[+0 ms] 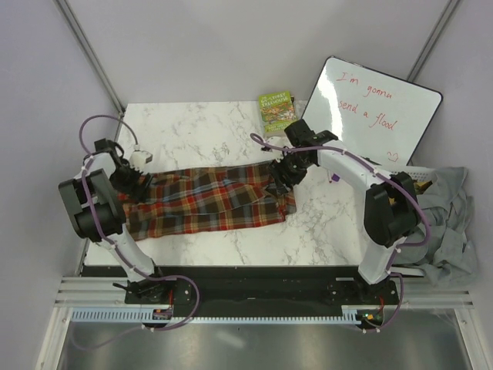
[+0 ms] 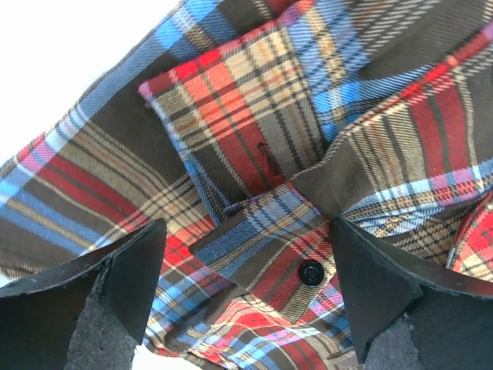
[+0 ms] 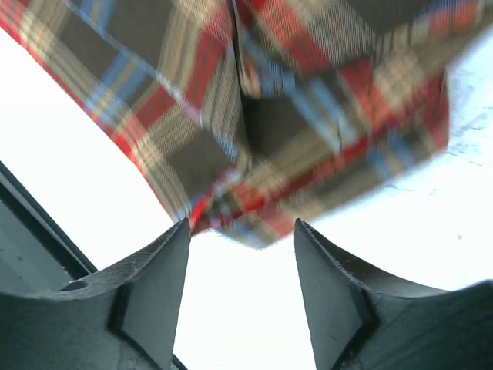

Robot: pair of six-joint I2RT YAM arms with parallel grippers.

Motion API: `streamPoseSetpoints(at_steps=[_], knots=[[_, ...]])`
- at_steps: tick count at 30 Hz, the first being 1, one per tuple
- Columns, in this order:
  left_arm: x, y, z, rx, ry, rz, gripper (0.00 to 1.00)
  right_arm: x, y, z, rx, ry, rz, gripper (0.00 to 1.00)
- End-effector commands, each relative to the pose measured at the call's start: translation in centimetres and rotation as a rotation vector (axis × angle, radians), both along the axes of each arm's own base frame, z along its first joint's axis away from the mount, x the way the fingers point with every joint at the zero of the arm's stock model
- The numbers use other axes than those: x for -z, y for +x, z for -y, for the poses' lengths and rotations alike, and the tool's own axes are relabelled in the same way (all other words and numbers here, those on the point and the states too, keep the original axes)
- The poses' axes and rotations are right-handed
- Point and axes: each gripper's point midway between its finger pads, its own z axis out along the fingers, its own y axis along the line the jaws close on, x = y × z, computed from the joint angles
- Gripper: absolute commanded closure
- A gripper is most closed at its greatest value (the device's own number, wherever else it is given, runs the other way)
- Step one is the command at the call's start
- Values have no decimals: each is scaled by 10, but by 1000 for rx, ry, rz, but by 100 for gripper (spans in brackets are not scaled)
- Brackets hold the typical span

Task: Fold and stack the long sleeve shirts
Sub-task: Fold the shirt

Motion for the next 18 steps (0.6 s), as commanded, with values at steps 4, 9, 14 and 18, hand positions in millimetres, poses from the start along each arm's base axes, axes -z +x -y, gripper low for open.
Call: streamPoseSetpoints(at_steps=[4, 9, 14, 18], knots=[[2, -57, -31, -189, 28, -76, 1, 0, -18, -38, -52, -12, 8, 54], [-36, -30, -12, -251, -109, 81, 1, 36, -44, -55, -90, -89, -60, 66], [-86, -5, 10, -230, -237, 254, 1, 67, -16, -51, -76, -194, 15, 69], [-116, 1, 21, -187, -270, 369, 1, 85, 15, -60, -96, -243, 69, 69]])
